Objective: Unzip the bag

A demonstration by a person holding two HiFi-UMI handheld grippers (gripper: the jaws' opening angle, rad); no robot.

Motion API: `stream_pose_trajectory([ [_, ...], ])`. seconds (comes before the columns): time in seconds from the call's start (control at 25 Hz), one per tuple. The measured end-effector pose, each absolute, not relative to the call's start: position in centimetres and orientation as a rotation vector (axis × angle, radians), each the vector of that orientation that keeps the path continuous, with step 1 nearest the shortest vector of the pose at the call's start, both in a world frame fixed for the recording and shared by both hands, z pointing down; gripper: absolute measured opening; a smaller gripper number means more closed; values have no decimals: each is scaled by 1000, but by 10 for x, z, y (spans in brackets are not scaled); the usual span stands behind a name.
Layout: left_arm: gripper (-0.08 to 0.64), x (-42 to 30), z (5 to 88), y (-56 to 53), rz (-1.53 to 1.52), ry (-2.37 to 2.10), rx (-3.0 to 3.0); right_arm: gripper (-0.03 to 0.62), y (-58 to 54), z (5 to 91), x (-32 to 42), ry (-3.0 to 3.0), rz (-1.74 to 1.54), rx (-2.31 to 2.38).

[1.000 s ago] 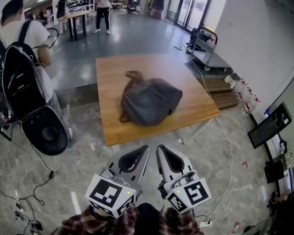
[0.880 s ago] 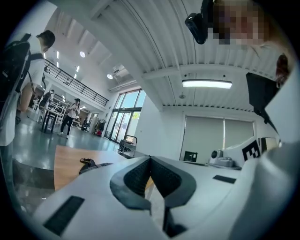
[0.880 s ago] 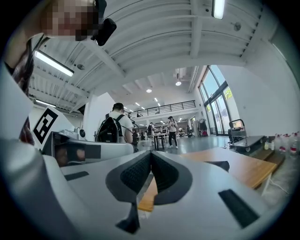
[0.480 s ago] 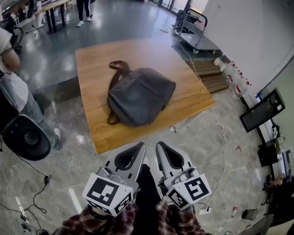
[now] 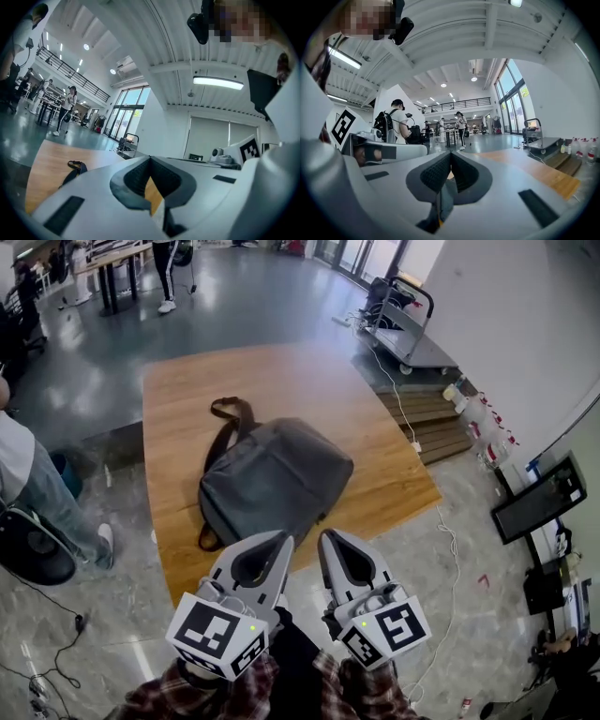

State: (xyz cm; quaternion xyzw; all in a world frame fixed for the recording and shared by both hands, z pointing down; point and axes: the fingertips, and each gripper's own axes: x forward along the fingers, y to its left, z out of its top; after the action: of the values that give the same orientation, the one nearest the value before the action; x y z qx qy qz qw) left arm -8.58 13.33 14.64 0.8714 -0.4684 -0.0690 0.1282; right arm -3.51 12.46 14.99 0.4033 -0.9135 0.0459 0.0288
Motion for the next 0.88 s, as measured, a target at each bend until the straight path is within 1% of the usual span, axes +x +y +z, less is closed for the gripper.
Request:
stream_pose_trajectory([
  [0.2,9,-58,142,54,-181,-1425,2497,11,48,139,-14,-2848,121,1142],
  [0.36,9,-43,145,13,-153,-1475,2457,11,3,141,5,-2867,154,1088],
  [0.52,9,-39,152,-12,-119,-1496,2426,11,-26,154,12,-2864,223,1074],
  [0.76,9,-38,161,-31,-74,-1479,2417,11,-44,159,8,-2852,241,1069],
  [0.88,9,-35,174,-34,6,-1459,2412,11,-49,166,11,-2824,255,1084],
])
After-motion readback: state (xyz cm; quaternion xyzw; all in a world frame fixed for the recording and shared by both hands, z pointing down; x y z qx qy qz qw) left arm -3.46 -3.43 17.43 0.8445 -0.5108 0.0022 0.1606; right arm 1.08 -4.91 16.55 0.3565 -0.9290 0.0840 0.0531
